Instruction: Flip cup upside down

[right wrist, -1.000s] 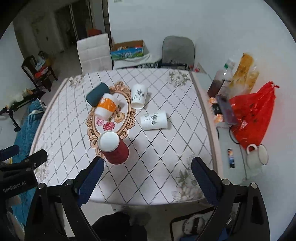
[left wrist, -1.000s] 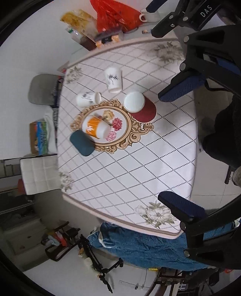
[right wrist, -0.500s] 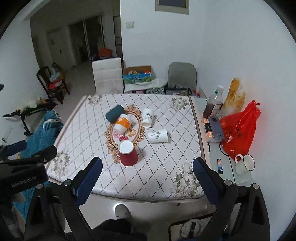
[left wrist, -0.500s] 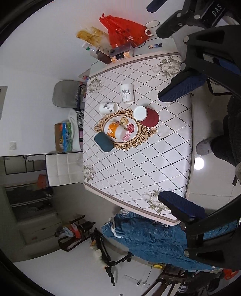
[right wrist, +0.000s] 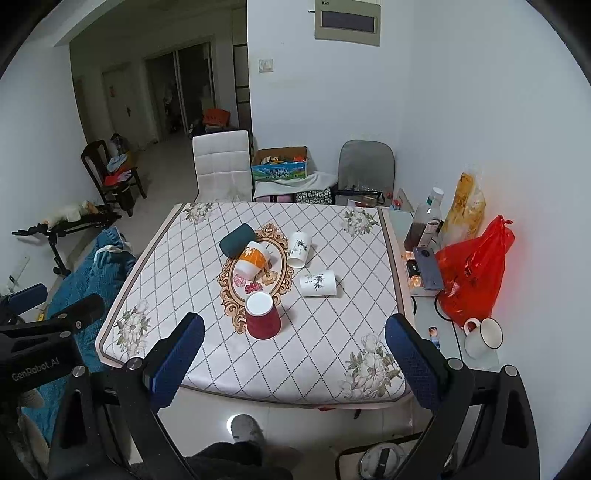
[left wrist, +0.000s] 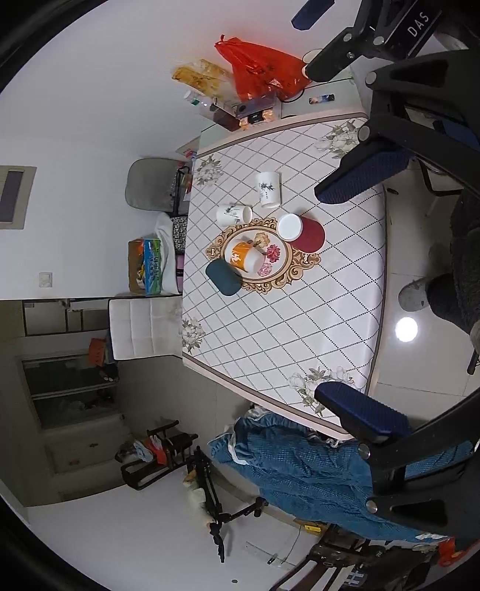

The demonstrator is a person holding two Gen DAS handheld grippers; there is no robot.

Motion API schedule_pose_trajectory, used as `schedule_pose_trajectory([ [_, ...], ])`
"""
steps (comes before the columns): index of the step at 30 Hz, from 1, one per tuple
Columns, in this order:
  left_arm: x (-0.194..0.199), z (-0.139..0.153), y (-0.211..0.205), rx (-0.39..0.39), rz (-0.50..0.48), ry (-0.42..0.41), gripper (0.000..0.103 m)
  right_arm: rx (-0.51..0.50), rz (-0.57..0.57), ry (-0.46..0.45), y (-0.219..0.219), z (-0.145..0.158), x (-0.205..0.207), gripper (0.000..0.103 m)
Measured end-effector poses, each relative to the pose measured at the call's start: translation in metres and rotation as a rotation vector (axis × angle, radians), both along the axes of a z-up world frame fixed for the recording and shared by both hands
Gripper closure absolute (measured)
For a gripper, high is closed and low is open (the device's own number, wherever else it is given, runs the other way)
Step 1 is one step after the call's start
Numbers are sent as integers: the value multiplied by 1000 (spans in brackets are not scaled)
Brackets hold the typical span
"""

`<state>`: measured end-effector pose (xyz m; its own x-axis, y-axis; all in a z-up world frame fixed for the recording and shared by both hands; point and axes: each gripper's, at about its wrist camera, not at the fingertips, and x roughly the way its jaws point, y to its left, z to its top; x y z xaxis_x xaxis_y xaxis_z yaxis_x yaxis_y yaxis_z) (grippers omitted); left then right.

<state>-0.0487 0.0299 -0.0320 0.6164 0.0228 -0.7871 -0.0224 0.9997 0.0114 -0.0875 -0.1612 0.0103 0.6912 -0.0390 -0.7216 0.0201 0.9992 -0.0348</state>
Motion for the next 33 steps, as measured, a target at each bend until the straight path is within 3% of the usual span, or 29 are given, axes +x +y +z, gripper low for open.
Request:
schedule_pose_trajectory([
  [33,-6,7,-4,-7,-2,6,4,10,12,25,-11,-5,5,3],
])
